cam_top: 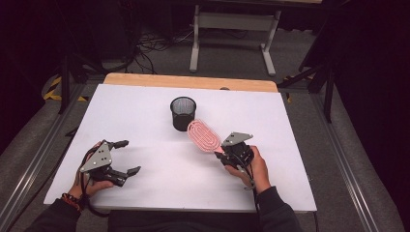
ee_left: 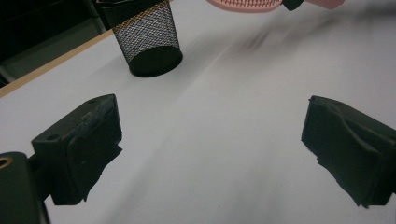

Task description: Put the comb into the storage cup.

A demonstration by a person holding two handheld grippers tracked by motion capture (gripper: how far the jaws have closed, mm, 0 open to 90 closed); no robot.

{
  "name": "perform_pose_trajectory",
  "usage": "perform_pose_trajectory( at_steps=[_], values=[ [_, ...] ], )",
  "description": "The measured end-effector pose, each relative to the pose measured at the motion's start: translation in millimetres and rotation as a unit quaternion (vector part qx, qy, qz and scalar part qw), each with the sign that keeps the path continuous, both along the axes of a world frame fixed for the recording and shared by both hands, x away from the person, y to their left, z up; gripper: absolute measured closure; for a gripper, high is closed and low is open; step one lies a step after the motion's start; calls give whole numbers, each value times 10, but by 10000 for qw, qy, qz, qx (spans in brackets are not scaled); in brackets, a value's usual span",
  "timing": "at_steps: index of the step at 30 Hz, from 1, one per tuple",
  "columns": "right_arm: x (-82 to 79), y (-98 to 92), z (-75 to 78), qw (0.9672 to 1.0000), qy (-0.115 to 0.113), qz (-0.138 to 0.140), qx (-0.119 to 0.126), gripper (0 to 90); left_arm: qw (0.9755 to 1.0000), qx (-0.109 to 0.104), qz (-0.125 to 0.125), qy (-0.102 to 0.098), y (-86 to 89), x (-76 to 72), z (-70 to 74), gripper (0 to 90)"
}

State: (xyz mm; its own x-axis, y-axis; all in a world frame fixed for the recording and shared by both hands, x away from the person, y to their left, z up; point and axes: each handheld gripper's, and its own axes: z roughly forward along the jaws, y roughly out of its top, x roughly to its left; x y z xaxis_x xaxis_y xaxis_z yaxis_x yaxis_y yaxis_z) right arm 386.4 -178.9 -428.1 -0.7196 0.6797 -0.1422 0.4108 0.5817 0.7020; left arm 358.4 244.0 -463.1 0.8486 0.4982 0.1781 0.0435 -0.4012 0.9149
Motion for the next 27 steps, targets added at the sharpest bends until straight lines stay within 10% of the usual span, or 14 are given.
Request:
perform_pose_trajectory(
  at_steps=[27],
  values=[
    [-205,-52,203,9862,-1375,-215,896,690,9999,-125,75,13,35,5,34,64]
  ],
)
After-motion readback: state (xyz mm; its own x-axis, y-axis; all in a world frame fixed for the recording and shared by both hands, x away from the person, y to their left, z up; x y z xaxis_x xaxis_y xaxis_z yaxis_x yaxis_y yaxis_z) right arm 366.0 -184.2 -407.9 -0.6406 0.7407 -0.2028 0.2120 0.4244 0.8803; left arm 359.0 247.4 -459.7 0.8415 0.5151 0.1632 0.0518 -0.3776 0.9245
